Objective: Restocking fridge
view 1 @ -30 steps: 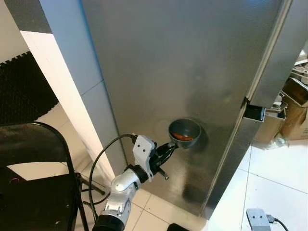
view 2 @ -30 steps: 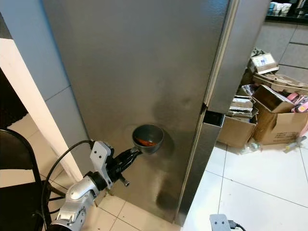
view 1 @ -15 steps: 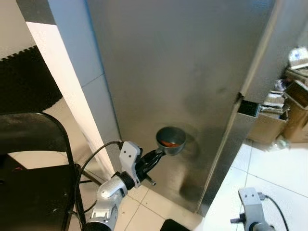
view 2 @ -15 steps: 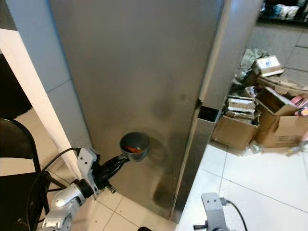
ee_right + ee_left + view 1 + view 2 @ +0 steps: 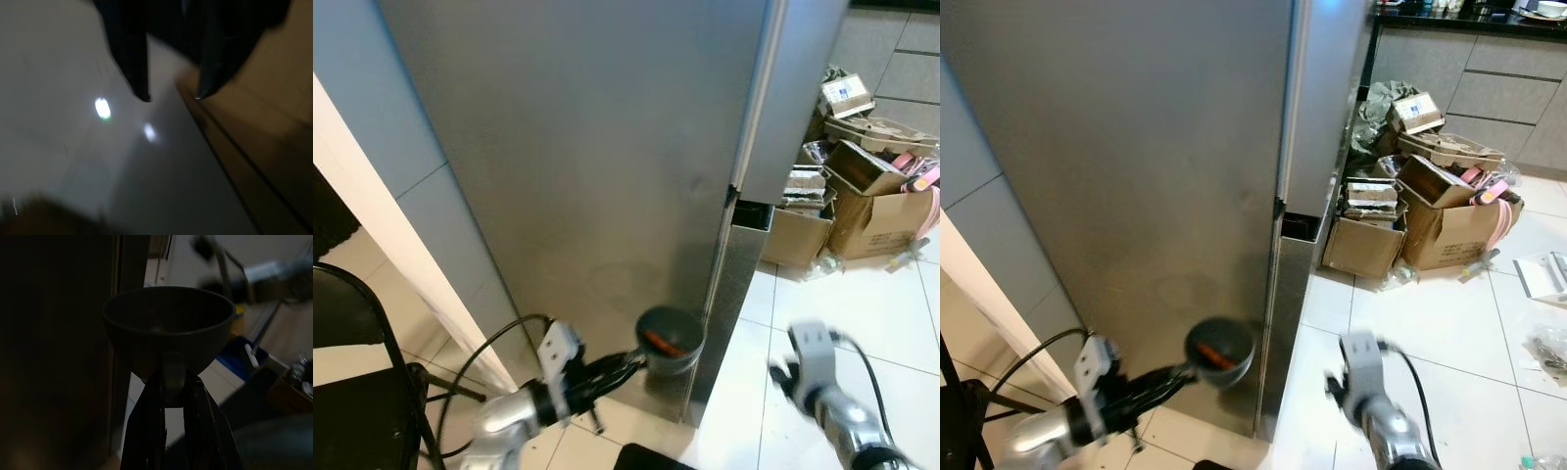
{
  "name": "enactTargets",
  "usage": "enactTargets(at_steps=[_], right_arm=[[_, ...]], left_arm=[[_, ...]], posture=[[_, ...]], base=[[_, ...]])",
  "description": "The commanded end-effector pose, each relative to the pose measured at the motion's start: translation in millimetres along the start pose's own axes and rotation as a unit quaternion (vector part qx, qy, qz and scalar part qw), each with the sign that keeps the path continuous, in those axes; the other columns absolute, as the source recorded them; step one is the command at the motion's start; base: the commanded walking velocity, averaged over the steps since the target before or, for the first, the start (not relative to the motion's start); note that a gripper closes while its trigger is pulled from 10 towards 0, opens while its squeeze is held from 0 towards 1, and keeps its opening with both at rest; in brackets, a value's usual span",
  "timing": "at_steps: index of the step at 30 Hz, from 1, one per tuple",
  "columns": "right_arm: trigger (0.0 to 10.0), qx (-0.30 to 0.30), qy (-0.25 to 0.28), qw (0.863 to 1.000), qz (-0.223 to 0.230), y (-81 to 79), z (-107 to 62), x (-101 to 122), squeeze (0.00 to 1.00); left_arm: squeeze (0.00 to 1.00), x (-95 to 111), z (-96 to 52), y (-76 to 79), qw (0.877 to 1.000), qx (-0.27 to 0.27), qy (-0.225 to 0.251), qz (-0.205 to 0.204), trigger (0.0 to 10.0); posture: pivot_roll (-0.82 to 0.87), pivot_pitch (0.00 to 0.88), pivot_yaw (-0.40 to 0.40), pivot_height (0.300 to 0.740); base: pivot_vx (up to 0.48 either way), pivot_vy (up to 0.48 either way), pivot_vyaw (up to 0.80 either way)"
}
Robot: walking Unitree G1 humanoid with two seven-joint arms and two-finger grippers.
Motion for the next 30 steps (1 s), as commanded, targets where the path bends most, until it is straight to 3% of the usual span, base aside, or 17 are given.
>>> enactTargets(at_steps=[1,6,10,14,19,26,27,28,29,30], right_arm=[[10.0,0.032,0.023,0.999,-0.002,-9.0,2.7,7.6,1.0],[10.0,0.058,0.082,0.995,-0.027,-14.8,11.2,41.0,1.0],[10.0,0.053,0.096,0.993,-0.035,-15.0,13.5,50.6,1.0],[10.0,0.029,0.121,0.992,-0.037,-13.4,16.7,65.8,1.0],[10.0,0.079,0.157,0.984,-0.038,-37.5,20.0,81.3,1.0],[10.0,0.073,0.172,0.981,-0.051,-49.2,21.9,90.3,1.0],[10.0,0.068,0.185,0.979,-0.054,-57.3,23.5,99.0,0.89],[10.0,0.068,0.185,0.979,-0.054,-57.3,23.5,99.0,0.89],[10.0,0.065,0.195,0.977,-0.053,-62.7,24.4,104.8,0.64],[10.0,0.069,0.207,0.975,-0.048,-71.2,25.0,112.4,0.0]], left_arm=[[0.0,-1.3,-9.9,-1.0,1.0,-0.008,-0.01,-0.003,10.0],[0.0,0.4,-28.8,-7.9,1.0,0.008,-0.013,-0.001,10.0],[0.0,4.8,-31.3,-10.0,1.0,0.013,-0.004,0.003,10.0],[0.0,8.1,-30.3,-8.9,1.0,0.007,0.002,0.011,10.0],[0.0,8.3,-23.8,-2.8,1.0,-0.013,0.009,0.008,10.0],[0.0,1.7,-12.4,7.6,0.999,-0.034,0.012,-0.001,10.0],[0.0,-1.5,-4.5,14.2,0.999,-0.048,0.014,-0.005,10.0],[0.0,-1.5,-4.5,14.2,0.999,-0.048,0.014,-0.005,10.0],[0.0,-2.8,-0.1,18.3,0.998,-0.057,0.016,-0.008,10.0],[0.0,-3.8,4.5,22.7,0.998,-0.066,0.018,-0.01,10.0]], posture=[[0.01,0.0,-0.007,0.74],[0.02,0.0,-0.012,0.74],[0.02,0.0,-0.015,0.74],[0.02,0.0,-0.015,0.74],[0.03,0.0,-0.018,0.74],[0.02,0.0,-0.021,0.74],[0.02,0.0,-0.022,0.74],[0.02,0.0,-0.022,0.74],[0.02,0.0,-0.021,0.74],[0.02,0.0,-0.021,0.74]], base=[[0.0,0.0,0.0],[0.0,0.0,0.0],[0.0,0.0,0.0],[0.0,0.0,0.0],[0.0,0.0,0.0],[0.0,0.0,0.0],[0.0,0.0,0.0],[0.0,0.0,0.0],[0.0,0.0,0.0],[0.0,0.0,0.0]])
Point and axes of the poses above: a point about 5 cm out from each wrist's last joint towards the gripper, its own z axis pointing out of the wrist towards the gripper, its own x axis along the axis of the wrist's last joint, y = z × x, the point moved 2 cm from there along z, pointing out of the wrist towards the gripper, and after that the axes turned 11 degrees about -z, right-handed, at the moved point
